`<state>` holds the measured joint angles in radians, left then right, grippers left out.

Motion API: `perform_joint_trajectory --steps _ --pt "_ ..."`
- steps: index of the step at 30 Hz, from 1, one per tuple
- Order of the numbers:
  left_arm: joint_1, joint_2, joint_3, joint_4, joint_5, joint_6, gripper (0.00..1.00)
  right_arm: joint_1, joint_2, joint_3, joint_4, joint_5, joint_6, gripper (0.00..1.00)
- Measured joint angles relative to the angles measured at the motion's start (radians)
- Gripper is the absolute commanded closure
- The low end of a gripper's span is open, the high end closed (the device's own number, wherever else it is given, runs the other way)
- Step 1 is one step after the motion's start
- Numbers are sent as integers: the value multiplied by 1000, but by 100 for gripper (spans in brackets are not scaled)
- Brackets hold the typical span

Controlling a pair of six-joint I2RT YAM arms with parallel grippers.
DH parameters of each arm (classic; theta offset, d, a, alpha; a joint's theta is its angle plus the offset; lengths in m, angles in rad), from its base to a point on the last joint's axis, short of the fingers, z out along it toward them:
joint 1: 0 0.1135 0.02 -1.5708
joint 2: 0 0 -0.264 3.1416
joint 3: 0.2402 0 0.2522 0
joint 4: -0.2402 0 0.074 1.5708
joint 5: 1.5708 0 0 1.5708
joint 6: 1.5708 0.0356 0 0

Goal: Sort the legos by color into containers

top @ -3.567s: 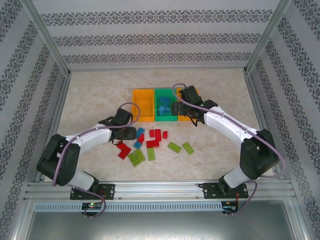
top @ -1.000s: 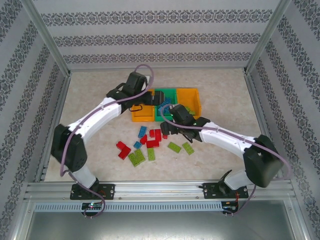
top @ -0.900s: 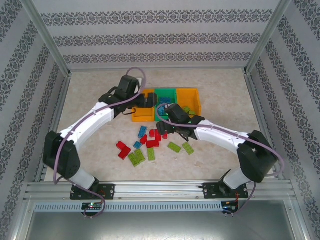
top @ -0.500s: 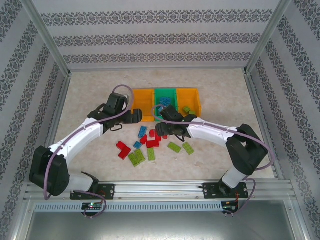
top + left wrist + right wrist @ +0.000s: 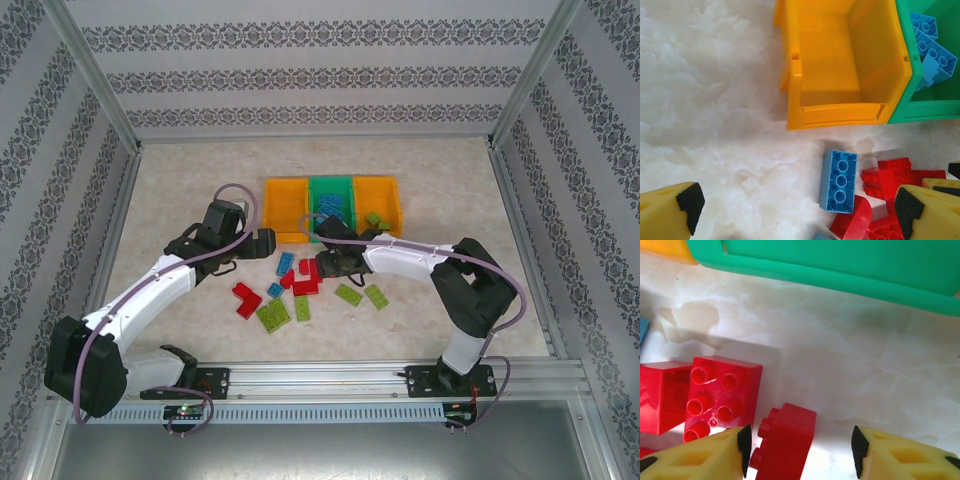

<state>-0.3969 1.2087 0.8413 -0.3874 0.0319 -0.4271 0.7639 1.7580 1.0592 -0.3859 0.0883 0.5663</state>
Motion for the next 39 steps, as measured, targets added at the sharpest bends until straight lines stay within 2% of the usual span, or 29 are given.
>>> perform_joint_trajectory --steps 9,20,27,30,39 --pt "0 -16 -26 3 -11 0 1 -3 6 5 -12 0 9 69" --pt "0 -54 -42 2 -45 0 1 -3 -86 13 -35 -15 3 71" --pt "17 -72 -58 -3 -63 -2 1 -3 -104 135 -28 -73 -1 71" --pt "21 -72 -76 -14 -63 -11 1 -3 -67 220 -13 -104 -1 70" --pt "38 -75 -164 -56 -33 -58 1 -29 198 487 42 -150 -4 69"
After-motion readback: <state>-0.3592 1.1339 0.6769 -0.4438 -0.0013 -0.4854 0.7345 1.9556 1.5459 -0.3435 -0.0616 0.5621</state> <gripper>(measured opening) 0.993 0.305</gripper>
